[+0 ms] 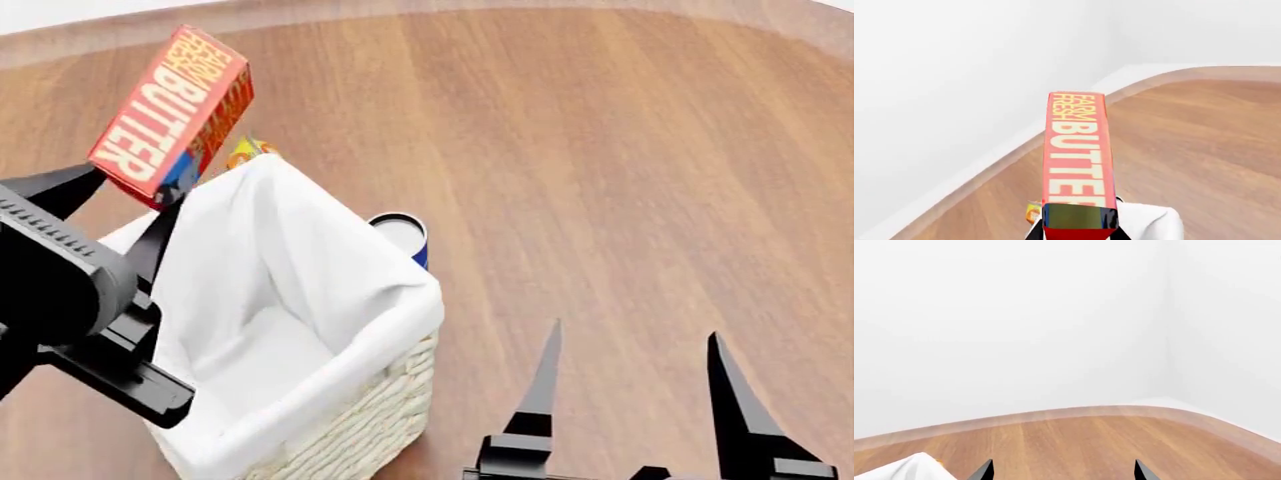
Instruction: Pick up the butter and put it in the basket.
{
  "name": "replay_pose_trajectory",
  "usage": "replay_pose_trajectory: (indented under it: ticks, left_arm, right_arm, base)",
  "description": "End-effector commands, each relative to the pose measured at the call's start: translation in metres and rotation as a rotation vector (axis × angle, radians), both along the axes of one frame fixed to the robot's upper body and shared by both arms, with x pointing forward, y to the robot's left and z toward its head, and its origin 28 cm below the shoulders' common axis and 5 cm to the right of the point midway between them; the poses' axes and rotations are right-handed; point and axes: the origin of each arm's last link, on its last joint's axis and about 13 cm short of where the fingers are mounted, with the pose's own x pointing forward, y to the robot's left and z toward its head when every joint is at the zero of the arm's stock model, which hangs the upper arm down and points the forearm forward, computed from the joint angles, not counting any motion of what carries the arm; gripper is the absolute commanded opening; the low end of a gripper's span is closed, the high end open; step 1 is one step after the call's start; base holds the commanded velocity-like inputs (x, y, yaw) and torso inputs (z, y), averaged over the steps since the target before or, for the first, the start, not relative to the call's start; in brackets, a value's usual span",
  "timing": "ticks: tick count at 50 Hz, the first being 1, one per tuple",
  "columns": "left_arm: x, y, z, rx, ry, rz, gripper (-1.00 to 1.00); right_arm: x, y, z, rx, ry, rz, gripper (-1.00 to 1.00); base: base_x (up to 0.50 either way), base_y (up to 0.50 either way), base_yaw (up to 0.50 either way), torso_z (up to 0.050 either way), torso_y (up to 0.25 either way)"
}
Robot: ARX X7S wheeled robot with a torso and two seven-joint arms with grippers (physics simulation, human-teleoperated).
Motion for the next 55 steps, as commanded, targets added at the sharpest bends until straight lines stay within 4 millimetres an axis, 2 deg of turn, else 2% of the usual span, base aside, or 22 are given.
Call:
replay_pose_trajectory:
  ticks: [1,8,11,22,31,33,45,55]
  left_arm:
    - [0.021,0.008,0.032,0.045,-0.02,-0.02,-1.0]
    - [0.032,0.013,0.041,0.177,0.066,-0.057,-1.0]
    - [0.035,0.014,0.044,0.27,0.043,-0.032,-1.0]
    - [0.05,0.025,0.068,0.347,0.16,-0.05,-1.0]
    - [0.057,0.034,0.095,0.38,0.175,-0.003,-1.0]
    - [0.057,0.036,0.088,0.399,0.188,0.005,-1.0]
    - [0.063,0.032,0.105,0.471,0.31,-0.073,-1.0]
    - [0.075,0.027,0.108,0.551,0.4,-0.128,-1.0]
  right_arm:
    - [0.0,0.002,-0.002,-0.003,-0.005,0.023,1.0]
    - [0.0,0.003,-0.002,-0.005,-0.002,0.027,1.0]
    - [0.0,0.003,-0.002,-0.004,-0.002,0.026,1.0]
    - [0.0,0.003,-0.003,-0.001,0.0,0.026,1.0]
    - [0.001,0.003,-0.003,0.0,0.002,0.028,1.0]
    - [0.001,0.002,-0.003,0.001,0.001,0.026,1.0]
    - [0.001,0.002,-0.005,0.004,0.007,0.027,1.0]
    - [0.003,0.002,-0.008,0.008,0.016,0.026,1.0]
  base:
    - [0.0,0.0,0.0,0.0,0.0]
    - [0.0,0.0,0.0,0.0,0.001]
    - [0.0,0.0,0.0,0.0,0.004]
    - [0.0,0.0,0.0,0.001,0.001]
    - [0.0,0.0,0.0,0.0,0.002]
    - [0.0,0.0,0.0,0.0,0.0]
    - [0.0,0.0,0.0,0.001,0.002]
    - [0.0,0.0,0.0,0.0,0.001]
